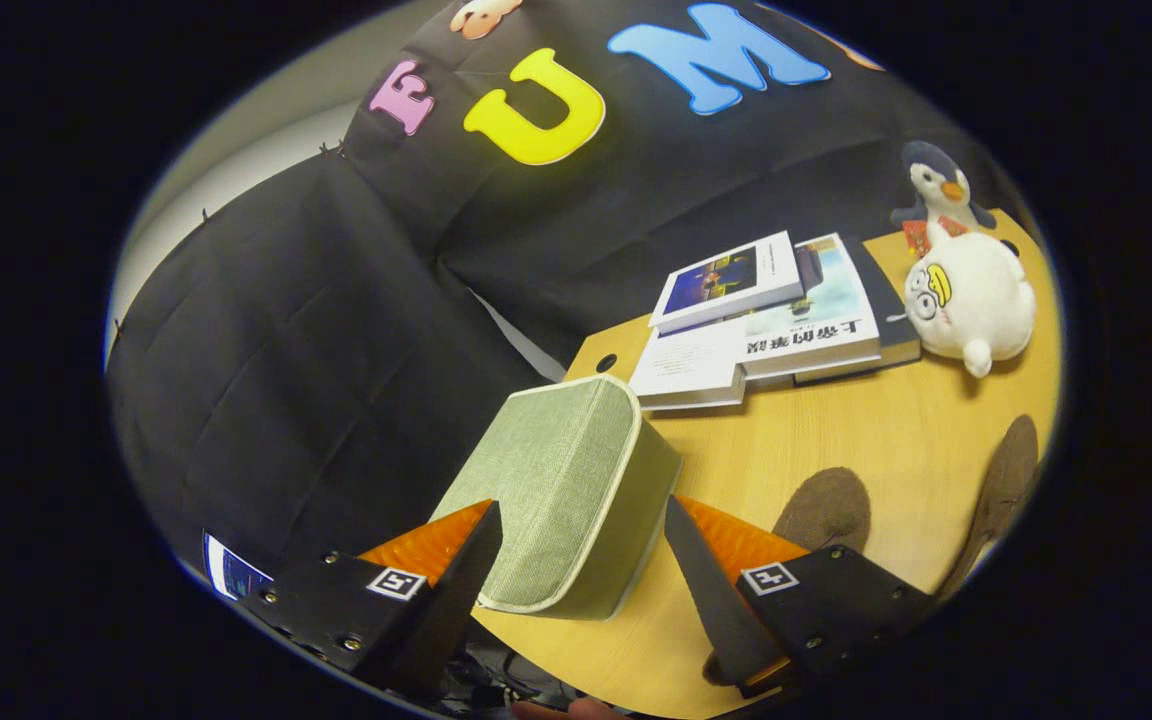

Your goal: Open the storage box then place both shoes into the box .Put the left shoe in first, then the right shoe, with the right side of both shoes facing outward in a uniform manner.

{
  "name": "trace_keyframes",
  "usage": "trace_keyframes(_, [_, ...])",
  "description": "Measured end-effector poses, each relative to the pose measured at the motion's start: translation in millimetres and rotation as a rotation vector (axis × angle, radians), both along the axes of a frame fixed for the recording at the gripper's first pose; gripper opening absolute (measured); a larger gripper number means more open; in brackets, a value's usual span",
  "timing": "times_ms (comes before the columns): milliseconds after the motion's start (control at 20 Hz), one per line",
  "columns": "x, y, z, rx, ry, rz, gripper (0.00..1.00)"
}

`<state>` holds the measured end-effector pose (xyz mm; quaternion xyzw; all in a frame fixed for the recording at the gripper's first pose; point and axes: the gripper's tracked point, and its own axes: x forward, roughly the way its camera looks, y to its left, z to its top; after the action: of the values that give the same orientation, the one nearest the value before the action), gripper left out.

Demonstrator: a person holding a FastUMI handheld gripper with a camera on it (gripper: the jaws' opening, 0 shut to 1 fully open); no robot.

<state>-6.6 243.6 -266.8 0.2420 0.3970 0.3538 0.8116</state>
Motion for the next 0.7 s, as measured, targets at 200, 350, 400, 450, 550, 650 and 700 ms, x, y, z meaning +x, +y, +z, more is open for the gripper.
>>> trace_keyframes(200, [2.2,24.7,-35.0,0.037,0.08,0.075,0.99])
trace_keyframes(350, [0.2,45.0,-55.5,0.108,0.18,0.102,0.99])
trace_keyframes(400, [1.2,51.6,-58.9,0.138,0.204,0.111,0.99])
trace_keyframes(450, [1.9,57.7,-63.1,0.161,0.232,0.119,0.99])
trace_keyframes(550, [-0.5,69.6,-68.0,0.224,0.293,0.132,0.99])
trace_keyframes(650, [-0.5,78.2,-68.0,0.294,0.364,0.128,0.96])
trace_keyframes(700, [1.2,81.3,-68.0,0.316,0.387,0.121,0.96])
